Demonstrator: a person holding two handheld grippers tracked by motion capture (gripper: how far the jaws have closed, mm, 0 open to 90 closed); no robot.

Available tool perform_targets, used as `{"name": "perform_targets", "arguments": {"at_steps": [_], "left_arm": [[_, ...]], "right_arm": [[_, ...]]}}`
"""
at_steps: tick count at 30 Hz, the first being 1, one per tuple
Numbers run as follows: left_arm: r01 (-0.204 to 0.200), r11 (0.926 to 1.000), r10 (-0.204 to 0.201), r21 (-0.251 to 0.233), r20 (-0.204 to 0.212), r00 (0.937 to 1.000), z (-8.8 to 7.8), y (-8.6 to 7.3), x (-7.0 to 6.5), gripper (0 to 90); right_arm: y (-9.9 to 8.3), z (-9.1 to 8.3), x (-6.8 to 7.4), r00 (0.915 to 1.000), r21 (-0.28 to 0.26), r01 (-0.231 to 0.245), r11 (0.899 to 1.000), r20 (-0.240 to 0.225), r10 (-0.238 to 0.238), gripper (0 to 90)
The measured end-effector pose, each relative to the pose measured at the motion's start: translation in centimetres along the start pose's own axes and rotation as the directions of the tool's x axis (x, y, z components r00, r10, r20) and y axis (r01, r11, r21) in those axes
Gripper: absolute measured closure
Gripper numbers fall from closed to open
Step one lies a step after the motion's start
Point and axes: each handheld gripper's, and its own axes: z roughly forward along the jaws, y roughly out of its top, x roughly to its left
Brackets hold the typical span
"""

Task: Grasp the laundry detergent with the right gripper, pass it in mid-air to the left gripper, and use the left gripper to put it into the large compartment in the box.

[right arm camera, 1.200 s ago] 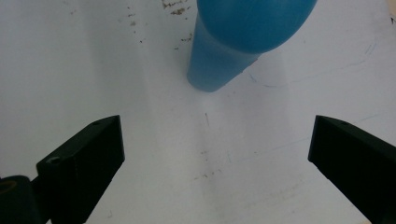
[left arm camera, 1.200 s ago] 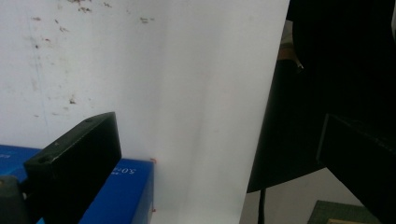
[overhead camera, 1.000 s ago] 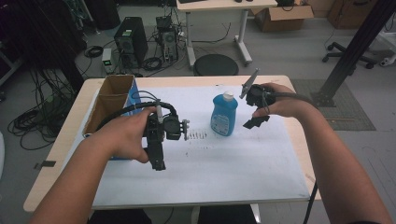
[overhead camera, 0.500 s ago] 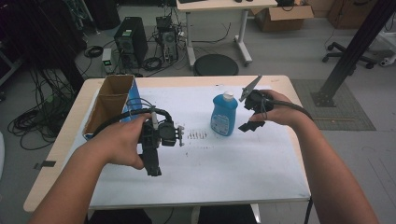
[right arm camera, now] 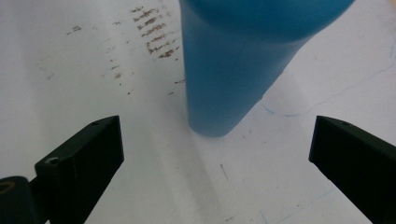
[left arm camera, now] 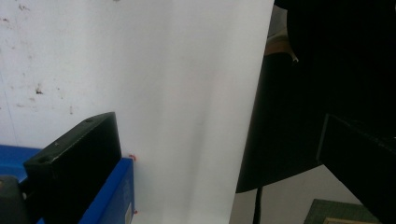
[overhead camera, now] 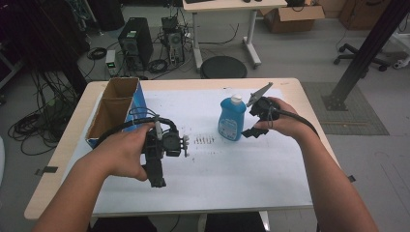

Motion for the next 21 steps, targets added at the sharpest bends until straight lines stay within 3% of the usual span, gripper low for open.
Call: {"name": "perform_targets", "arguments": {"at_steps": [5, 18, 21], "left_arm": [[0.002, 1.0000, -0.002, -0.006, -0.004, 1.0000, 0.0, 0.0, -0.1, 0.2], [-0.019, 0.9998, 0.019, 0.010, -0.011, 0.9998, 0.3, 0.0, -0.5, 0.2], [-0.007, 1.0000, 0.007, 0.004, -0.001, 1.0000, 0.3, -0.1, -0.5, 0.2]], "right_arm": [[-0.3, 0.6, 0.1, 0.9991, -0.057, -0.040, 0.998, 0.015, 0.041, 2.9], [-1.3, 1.6, 0.3, 0.9967, -0.111, -0.070, 0.991, 0.034, 0.074, 2.4], [-1.4, 1.8, 0.2, 0.9954, -0.133, -0.082, 0.988, 0.038, 0.088, 2.5]]}}
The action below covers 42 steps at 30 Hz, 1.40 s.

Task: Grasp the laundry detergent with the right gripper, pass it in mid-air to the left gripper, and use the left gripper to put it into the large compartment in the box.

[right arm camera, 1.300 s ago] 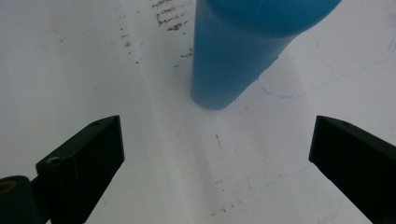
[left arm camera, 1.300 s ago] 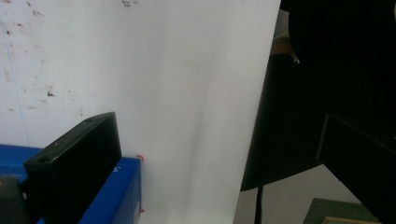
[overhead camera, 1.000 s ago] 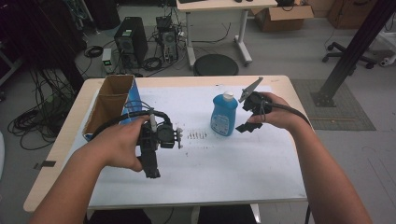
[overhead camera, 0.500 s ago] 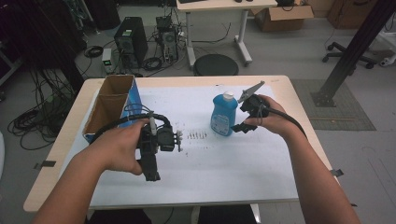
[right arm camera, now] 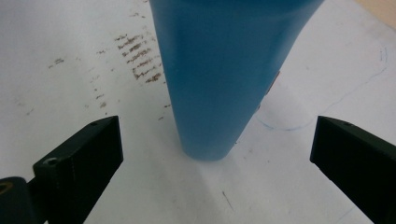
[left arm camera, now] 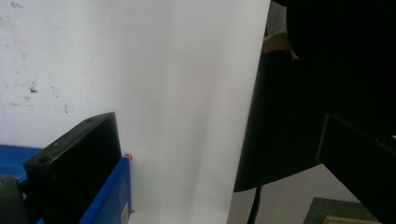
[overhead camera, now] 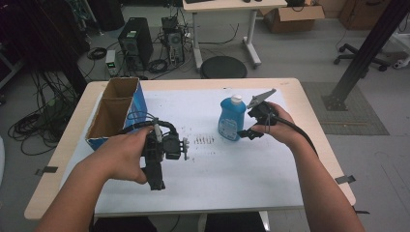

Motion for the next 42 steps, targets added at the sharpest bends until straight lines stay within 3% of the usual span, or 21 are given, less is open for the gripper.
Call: {"name": "perform_targets", "arguments": {"at_steps": [8, 17, 42], "left_arm": [[0.000, 1.0000, 0.000, 0.001, 0.000, 1.0000, 0.4, -0.1, 0.0, 0.2], [0.004, 1.0000, -0.004, 0.003, 0.002, 1.0000, 0.4, -0.3, 0.0, 0.2], [0.009, 0.9999, -0.009, 0.009, 0.008, 0.9999, 0.8, -0.6, -0.1, 0.2]], "right_arm": [[-0.2, 1.1, 0.2, 0.9997, -0.064, -0.013, 0.998, 0.019, 0.014, 2.3], [-0.5, 2.0, 0.2, 0.9986, -0.148, -0.046, 0.988, 0.021, 0.050, 2.1], [-1.1, 4.1, 0.4, 0.9953, -0.265, -0.086, 0.960, 0.021, 0.095, 1.9]]}}
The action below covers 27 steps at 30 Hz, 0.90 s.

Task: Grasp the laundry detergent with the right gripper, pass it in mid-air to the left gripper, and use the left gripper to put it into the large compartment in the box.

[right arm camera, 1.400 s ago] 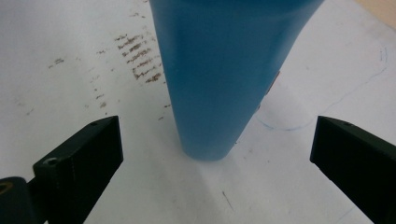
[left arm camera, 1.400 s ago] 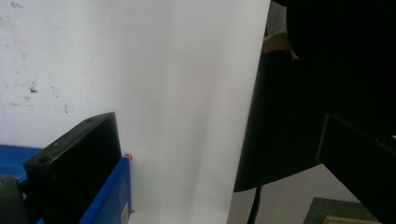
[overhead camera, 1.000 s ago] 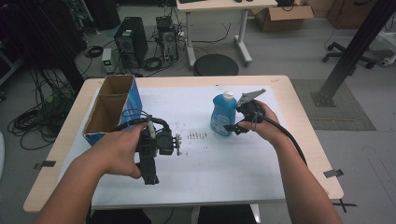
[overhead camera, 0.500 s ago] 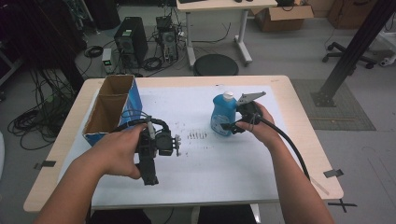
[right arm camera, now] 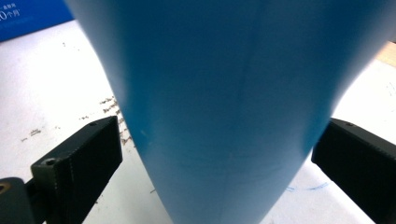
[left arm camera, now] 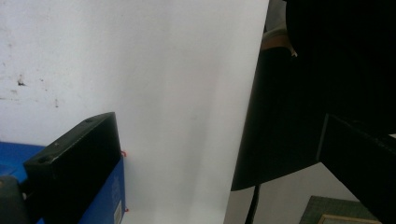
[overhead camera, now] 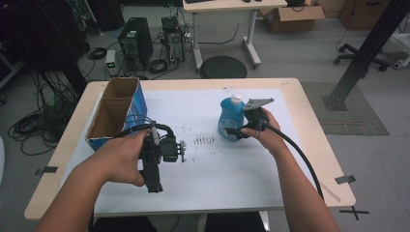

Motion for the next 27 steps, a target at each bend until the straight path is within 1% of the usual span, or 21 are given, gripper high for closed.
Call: {"name": "perform_targets", "arguments": {"at_steps": [2, 4, 10, 13, 17, 19, 24, 27], "left_arm": [[-0.005, 1.0000, 0.005, 0.001, 0.000, 1.0000, 0.02, 0.04, 0.00, 0.2], [-0.005, 1.0000, 0.005, 0.001, 0.001, 1.0000, 0.04, 0.05, -0.01, 0.2], [-0.003, 1.0000, 0.003, 0.002, 0.000, 1.0000, 0.12, 0.08, 0.02, 0.2], [-0.005, 1.0000, 0.005, 0.000, 0.000, 1.0000, 0.13, 0.13, 0.04, 0.2], [-0.007, 1.0000, 0.007, 0.004, 0.002, 1.0000, 0.10, 0.22, 0.05, 0.2], [-0.006, 1.0000, 0.006, 0.002, 0.000, 1.0000, 0.12, 0.22, 0.06, 0.2], [-0.003, 1.0000, 0.003, 0.005, -0.001, 1.0000, 0.13, 0.14, 0.09, 0.2], [0.002, 1.0000, -0.002, 0.003, 0.002, 1.0000, 0.14, 0.07, 0.04, 0.2]], "right_arm": [[-0.12, 0.08, -0.01, 0.9999, -0.009, -0.004, 1.000, 0.009, 0.004, 1.9], [-0.17, 0.11, -0.04, 0.9999, -0.012, -0.005, 1.000, 0.011, 0.005, 1.9], [-0.47, 0.30, -0.10, 0.9990, -0.032, -0.023, 0.999, 0.038, 0.024, 2.5], [-0.60, 0.48, 0.02, 0.9992, -0.036, -0.022, 0.999, 0.033, 0.024, 2.5], [-0.65, 0.71, 0.19, 0.9986, -0.061, -0.041, 0.997, 0.031, 0.043, 4.2], [-0.65, 0.79, 0.25, 0.9986, -0.065, -0.040, 0.997, 0.032, 0.042, 4.7], [-0.65, 0.81, 0.42, 0.9987, -0.074, -0.033, 0.997, 0.037, 0.036, 11.0], [-0.66, 0.83, 0.48, 0.9987, -0.077, -0.034, 0.996, 0.036, 0.037, 13.2]]}}
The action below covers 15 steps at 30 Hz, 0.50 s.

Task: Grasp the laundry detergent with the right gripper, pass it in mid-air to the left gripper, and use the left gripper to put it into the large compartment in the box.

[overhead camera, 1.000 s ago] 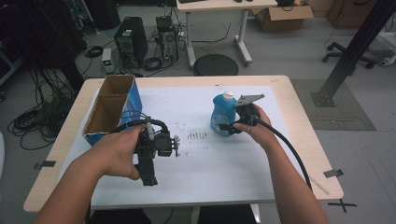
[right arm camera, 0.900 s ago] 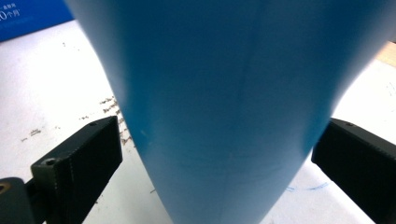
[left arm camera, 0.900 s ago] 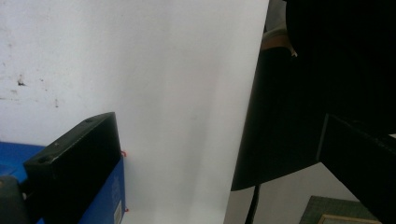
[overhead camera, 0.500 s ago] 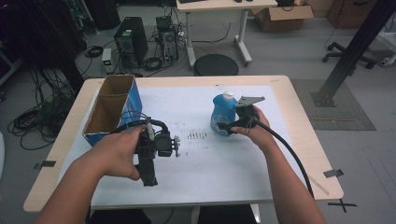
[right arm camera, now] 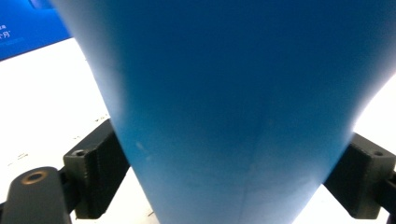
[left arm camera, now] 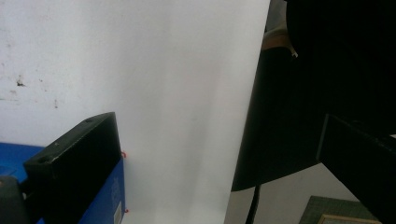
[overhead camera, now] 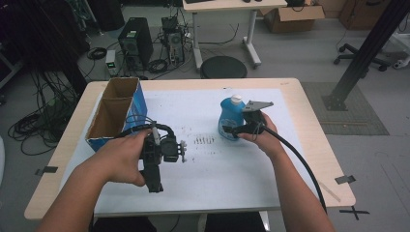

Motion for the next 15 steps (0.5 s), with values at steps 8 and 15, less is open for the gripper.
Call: {"name": "perform_targets", "arguments": {"at_steps": [8, 15], "left_arm": [[0.002, 1.0000, -0.002, 0.000, -0.001, 1.0000, 0.01, -0.12, -0.01, 0.2], [0.003, 1.0000, -0.003, -0.001, -0.002, 1.0000, 0.08, -0.21, 0.04, 0.2]], "right_arm": [[-0.04, -0.01, 0.13, 1.0000, -0.011, 0.008, 1.000, 0.004, -0.008, 19.9], [-0.14, -0.02, 0.22, 0.9999, -0.017, 0.015, 1.000, 0.007, -0.015, 26.3]]}}
